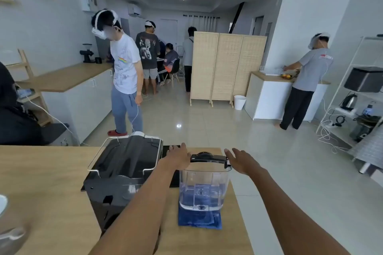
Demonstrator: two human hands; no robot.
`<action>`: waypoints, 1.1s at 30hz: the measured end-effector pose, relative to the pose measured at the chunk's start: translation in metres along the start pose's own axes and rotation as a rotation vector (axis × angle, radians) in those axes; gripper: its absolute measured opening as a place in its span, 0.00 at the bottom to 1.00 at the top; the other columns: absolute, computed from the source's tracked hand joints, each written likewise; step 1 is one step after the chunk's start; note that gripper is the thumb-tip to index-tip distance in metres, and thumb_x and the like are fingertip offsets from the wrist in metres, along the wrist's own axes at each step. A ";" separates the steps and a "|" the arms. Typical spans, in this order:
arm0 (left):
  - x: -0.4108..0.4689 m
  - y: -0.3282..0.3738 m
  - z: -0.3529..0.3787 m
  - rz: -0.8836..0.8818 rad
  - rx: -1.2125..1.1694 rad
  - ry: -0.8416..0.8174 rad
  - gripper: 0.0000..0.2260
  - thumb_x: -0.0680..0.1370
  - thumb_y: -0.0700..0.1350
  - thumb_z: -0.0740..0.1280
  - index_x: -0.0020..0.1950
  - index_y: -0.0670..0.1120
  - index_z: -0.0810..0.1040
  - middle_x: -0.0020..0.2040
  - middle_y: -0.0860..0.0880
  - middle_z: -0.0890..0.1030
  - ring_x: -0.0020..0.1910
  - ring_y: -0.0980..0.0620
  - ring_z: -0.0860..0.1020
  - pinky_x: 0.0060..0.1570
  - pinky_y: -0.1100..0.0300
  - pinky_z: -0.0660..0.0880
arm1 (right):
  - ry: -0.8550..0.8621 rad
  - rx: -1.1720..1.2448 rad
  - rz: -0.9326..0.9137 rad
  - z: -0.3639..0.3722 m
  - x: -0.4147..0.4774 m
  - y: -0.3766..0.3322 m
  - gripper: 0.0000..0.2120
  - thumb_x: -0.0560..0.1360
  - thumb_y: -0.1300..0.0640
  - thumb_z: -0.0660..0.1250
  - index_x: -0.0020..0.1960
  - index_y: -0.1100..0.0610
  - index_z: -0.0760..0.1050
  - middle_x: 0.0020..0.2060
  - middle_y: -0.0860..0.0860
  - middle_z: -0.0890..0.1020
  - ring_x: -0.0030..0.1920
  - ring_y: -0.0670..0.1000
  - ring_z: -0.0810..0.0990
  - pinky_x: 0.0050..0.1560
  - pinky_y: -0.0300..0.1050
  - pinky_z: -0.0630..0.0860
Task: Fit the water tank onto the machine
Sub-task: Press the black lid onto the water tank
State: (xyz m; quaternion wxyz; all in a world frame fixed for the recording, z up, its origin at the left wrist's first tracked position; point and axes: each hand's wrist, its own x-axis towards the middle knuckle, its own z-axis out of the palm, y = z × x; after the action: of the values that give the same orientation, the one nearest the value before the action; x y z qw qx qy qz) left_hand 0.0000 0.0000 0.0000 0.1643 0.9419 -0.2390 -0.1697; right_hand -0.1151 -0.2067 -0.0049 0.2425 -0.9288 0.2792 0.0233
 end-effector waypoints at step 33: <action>0.008 0.002 0.005 -0.041 -0.388 0.556 0.13 0.75 0.32 0.64 0.53 0.42 0.85 0.49 0.42 0.86 0.48 0.46 0.83 0.52 0.52 0.81 | 0.380 0.691 -0.061 0.005 0.016 0.022 0.04 0.73 0.58 0.74 0.47 0.55 0.86 0.38 0.53 0.88 0.40 0.53 0.85 0.50 0.51 0.83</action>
State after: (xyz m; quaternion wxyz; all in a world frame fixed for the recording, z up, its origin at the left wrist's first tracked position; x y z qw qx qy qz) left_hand 0.0038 -0.0075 -0.0058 0.3959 0.9079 -0.1292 0.0482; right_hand -0.1125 -0.2286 -0.0218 0.4853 -0.7882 0.2828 -0.2514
